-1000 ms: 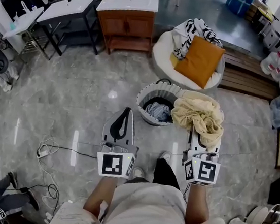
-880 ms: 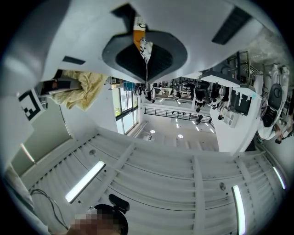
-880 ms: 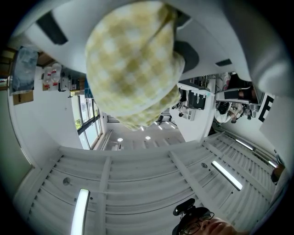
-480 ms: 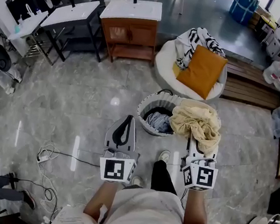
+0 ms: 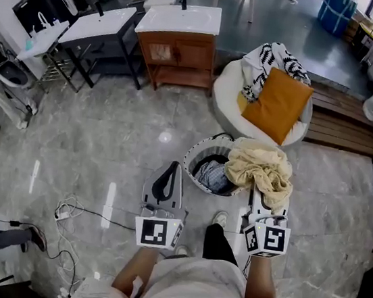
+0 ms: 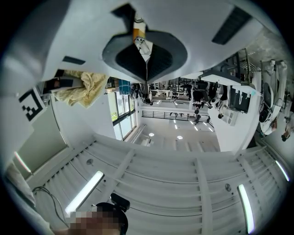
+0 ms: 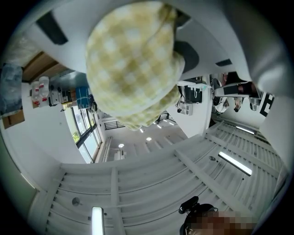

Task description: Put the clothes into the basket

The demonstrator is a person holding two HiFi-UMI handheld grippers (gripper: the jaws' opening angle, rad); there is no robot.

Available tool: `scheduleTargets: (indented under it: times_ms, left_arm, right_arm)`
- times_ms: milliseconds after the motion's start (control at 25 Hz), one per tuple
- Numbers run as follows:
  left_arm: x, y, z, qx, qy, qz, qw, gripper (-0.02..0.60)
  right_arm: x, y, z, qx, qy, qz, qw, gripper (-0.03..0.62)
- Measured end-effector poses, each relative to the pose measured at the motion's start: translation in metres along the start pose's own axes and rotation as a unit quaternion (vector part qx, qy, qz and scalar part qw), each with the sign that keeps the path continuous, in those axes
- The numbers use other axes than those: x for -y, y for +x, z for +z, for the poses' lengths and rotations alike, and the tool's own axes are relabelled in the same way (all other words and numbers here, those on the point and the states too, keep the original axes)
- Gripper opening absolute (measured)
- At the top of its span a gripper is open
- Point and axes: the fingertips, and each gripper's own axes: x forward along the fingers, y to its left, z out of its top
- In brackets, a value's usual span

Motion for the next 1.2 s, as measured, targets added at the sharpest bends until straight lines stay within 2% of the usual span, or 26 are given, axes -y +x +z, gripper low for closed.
scheduleTargets:
  times_ms: [280, 720, 960, 1200]
  left_arm:
    - [0.012, 0.07, -0.004, -0.014, 0.01, 0.011, 0.9998, 0.008]
    - [0.045, 0.173, -0.004, -0.013, 0.015, 0.03, 0.9993, 0.008]
    - [0.043, 0.202, -0.016, -0.023, 0.012, 0.045, 0.9986, 0.008]
    - [0.02, 0.228, -0.041, -0.033, 0.013, 0.041, 0.9986, 0.008]
  right_arm:
    - [0.048, 0.058, -0.002, -0.007, 0.021, 0.019, 1.0, 0.153]
    - [0.124, 0.136, 0.004, -0.013, 0.02, 0.052, 0.998, 0.153]
    - [0.135, 0.171, -0.009, -0.031, 0.023, 0.075, 0.996, 0.153]
    - [0.119, 0.205, -0.034, -0.052, 0.018, 0.086, 0.995, 0.153]
